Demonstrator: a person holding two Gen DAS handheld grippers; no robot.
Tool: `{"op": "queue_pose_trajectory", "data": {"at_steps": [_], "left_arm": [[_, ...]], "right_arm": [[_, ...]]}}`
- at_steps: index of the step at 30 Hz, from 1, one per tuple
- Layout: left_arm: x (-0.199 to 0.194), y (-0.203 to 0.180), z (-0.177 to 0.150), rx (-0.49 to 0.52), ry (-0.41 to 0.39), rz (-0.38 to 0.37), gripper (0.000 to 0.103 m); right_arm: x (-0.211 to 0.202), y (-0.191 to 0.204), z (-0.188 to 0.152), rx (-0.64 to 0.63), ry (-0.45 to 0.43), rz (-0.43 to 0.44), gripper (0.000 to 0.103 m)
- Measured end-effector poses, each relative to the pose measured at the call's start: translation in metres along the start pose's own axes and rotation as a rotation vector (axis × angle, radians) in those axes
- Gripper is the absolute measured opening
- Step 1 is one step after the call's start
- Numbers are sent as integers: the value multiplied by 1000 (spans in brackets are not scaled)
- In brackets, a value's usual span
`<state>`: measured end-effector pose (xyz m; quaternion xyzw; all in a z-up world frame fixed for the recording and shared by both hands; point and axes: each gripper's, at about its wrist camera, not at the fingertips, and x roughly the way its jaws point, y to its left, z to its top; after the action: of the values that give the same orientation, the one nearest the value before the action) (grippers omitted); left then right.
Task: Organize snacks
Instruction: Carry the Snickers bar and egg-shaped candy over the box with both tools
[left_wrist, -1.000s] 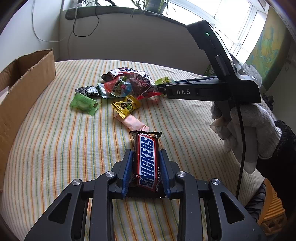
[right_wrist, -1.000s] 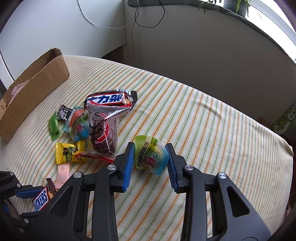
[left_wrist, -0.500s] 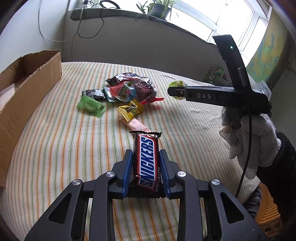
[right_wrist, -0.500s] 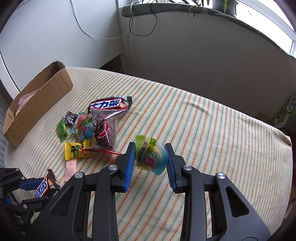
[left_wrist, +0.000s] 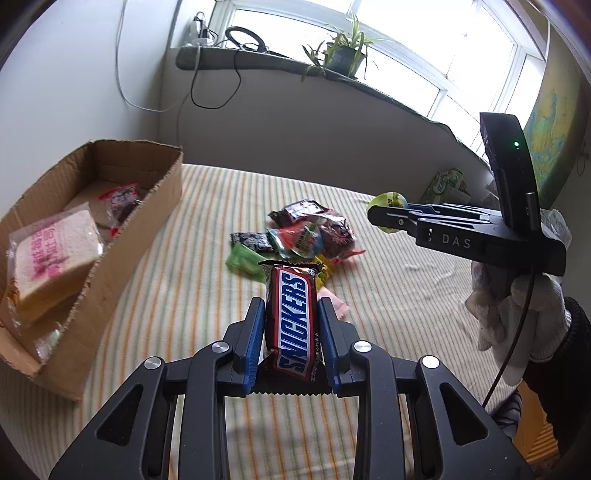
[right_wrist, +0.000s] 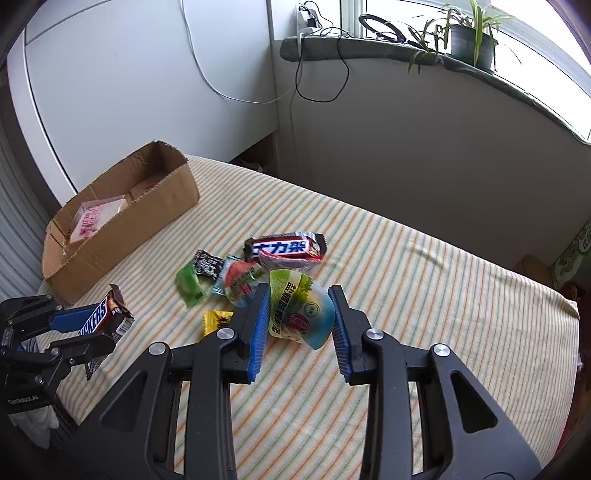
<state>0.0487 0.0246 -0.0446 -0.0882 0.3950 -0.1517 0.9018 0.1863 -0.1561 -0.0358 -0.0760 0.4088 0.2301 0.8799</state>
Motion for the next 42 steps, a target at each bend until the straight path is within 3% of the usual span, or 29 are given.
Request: {"op": "queue_pose_trajectory", "data": {"at_steps": [25, 42], "left_arm": [[-65, 114, 21, -134, -114, 138, 27], [-72, 148, 22, -174, -120, 180, 27]], "right_arm": [[40, 145, 65, -156, -10, 169, 33], [73, 197, 84, -191, 29, 226, 33]]}}
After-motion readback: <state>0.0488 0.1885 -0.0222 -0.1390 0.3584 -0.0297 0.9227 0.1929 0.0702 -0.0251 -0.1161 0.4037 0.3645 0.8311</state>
